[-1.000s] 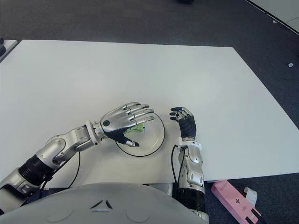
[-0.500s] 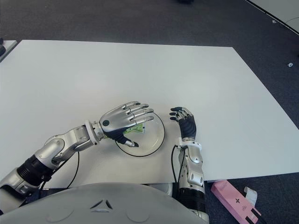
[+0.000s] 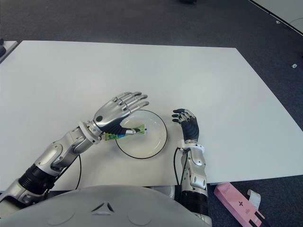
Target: Put the toothpaste on the table into the plate.
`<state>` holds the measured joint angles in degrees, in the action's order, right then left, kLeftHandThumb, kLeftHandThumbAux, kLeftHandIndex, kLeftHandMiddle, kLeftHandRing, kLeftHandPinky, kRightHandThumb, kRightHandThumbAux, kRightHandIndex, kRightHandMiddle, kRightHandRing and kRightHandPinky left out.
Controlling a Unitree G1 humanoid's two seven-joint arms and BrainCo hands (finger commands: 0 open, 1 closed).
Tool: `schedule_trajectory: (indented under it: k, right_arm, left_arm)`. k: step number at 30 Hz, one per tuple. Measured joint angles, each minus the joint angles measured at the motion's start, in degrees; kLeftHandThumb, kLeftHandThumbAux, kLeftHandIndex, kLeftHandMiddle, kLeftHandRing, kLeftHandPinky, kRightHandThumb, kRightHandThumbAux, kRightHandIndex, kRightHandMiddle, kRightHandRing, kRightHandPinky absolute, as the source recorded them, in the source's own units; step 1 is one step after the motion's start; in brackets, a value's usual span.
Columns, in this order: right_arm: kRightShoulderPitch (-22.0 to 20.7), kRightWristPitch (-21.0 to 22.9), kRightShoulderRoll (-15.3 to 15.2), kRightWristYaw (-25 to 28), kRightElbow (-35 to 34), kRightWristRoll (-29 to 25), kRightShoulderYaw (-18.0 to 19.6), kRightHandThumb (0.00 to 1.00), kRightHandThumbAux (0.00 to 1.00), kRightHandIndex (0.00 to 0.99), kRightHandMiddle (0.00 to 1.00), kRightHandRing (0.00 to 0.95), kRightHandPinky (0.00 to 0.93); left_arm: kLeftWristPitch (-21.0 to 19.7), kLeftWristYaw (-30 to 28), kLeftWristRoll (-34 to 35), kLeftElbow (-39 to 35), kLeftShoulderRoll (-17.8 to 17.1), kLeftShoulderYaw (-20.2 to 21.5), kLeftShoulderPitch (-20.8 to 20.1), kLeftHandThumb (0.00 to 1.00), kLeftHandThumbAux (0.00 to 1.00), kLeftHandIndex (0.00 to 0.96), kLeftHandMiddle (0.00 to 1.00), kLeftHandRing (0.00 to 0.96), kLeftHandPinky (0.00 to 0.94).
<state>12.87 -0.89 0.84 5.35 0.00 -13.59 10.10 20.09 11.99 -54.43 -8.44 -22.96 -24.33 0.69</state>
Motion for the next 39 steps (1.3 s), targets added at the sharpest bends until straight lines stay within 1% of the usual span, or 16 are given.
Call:
schedule_trajectory:
  k: [1,4,6,11,15,19,21,24,25,27,31,32,34,35,38,39]
  right_arm:
    - [0.0,-0.1,0.0,0.1,0.1,0.0,0.0,0.712,0.731,0.423,0.446,0.464,0.475]
    - [0.0,-0.4,0.0,0.3,0.4,0.0,0.0,0.712,0.731,0.423,0.446,0.465,0.476]
    - [0.0,-0.5,0.0,0.3,0.5,0.0,0.1,0.712,0.731,0.423,0.446,0.465,0.475]
    - [-0.1,-0.9,0.0,0.3,1.1,0.1,0.1,0.712,0.731,0.423,0.445,0.463,0.473]
    - [-0.5,-1.0,0.0,0.3,1.7,0.1,0.1,0.712,0.731,0.423,0.447,0.465,0.476]
    - [-0.5,-1.2,0.0,0.6,1.8,0.0,0.0,0.711,0.731,0.423,0.451,0.469,0.483]
    - [-0.5,-1.3,0.0,0.6,1.8,0.0,0.1,0.711,0.730,0.423,0.454,0.472,0.484]
    - [-0.5,-1.3,0.0,0.6,1.8,0.0,0.1,0.711,0.730,0.424,0.457,0.474,0.481]
    - [-0.5,-1.3,0.0,0.6,1.8,0.0,0.1,0.711,0.730,0.424,0.458,0.474,0.480]
    - [-0.5,-1.3,0.1,0.6,1.8,0.0,0.1,0.711,0.730,0.424,0.459,0.474,0.480]
    - [-0.5,-1.3,0.2,0.3,1.6,0.0,0.0,0.711,0.730,0.424,0.459,0.474,0.480]
    - [-0.5,-1.3,0.2,0.3,1.6,0.0,0.0,0.711,0.731,0.423,0.458,0.472,0.476]
    - [-0.5,-1.3,0.2,0.0,1.6,0.0,0.0,0.711,0.731,0.423,0.457,0.470,0.474]
    - [-0.5,-1.3,0.2,-0.1,1.5,0.0,0.0,0.711,0.731,0.423,0.456,0.469,0.473]
    - [-0.5,-1.2,0.2,-0.5,1.3,0.0,0.0,0.711,0.730,0.424,0.455,0.468,0.473]
    - [-0.5,-1.1,0.2,-0.6,1.2,0.0,0.0,0.711,0.730,0.424,0.455,0.468,0.473]
  left_arm:
    - [0.2,1.4,1.5,0.9,0.8,0.9,0.5,0.246,0.585,0.000,0.000,0.000,0.055]
    - [1.8,5.4,5.8,3.9,2.2,3.4,1.4,0.249,0.657,0.000,0.002,0.012,0.117]
    - [2.4,8.1,7.8,5.5,2.9,5.2,2.0,0.250,0.683,0.000,0.004,0.022,0.138]
    - [1.9,12.5,10.9,6.9,5.9,8.2,3.4,0.274,0.758,0.016,0.060,0.091,0.200]
    - [0.4,14.4,14.6,6.7,9.8,10.5,5.4,0.296,0.801,0.045,0.091,0.120,0.196]
    - [-0.8,16.2,16.9,6.4,13.3,12.4,7.5,0.342,0.846,0.072,0.115,0.142,0.200]
    - [-1.4,17.2,17.9,6.3,14.9,13.3,8.1,0.344,0.861,0.083,0.124,0.147,0.192]
    - [-1.4,19.3,19.6,6.3,17.3,14.9,9.0,0.312,0.887,0.125,0.153,0.165,0.189]
    - [-1.2,20.4,20.3,6.5,18.2,15.4,9.2,0.306,0.890,0.133,0.157,0.168,0.191]
    - [0.3,23.1,22.0,8.2,19.9,17.2,9.2,0.293,0.902,0.200,0.179,0.181,0.202]
    - [3.8,27.9,24.8,13.7,21.4,20.5,8.5,0.292,0.909,0.252,0.203,0.192,0.212]
    - [4.3,28.6,25.4,14.8,21.7,21.1,8.4,0.437,0.842,0.309,0.219,0.203,0.224]
    - [4.5,29.5,26.6,15.9,22.7,22.0,8.2,0.564,0.784,0.360,0.243,0.219,0.240]
    - [4.5,29.6,27.4,16.0,23.1,22.5,8.2,0.613,0.762,0.379,0.255,0.227,0.248]
    - [4.4,29.6,30.1,15.9,24.9,23.7,8.2,0.672,0.736,0.404,0.283,0.248,0.263]
    - [4.3,29.6,30.8,15.8,25.4,23.9,8.3,0.677,0.733,0.406,0.287,0.250,0.265]
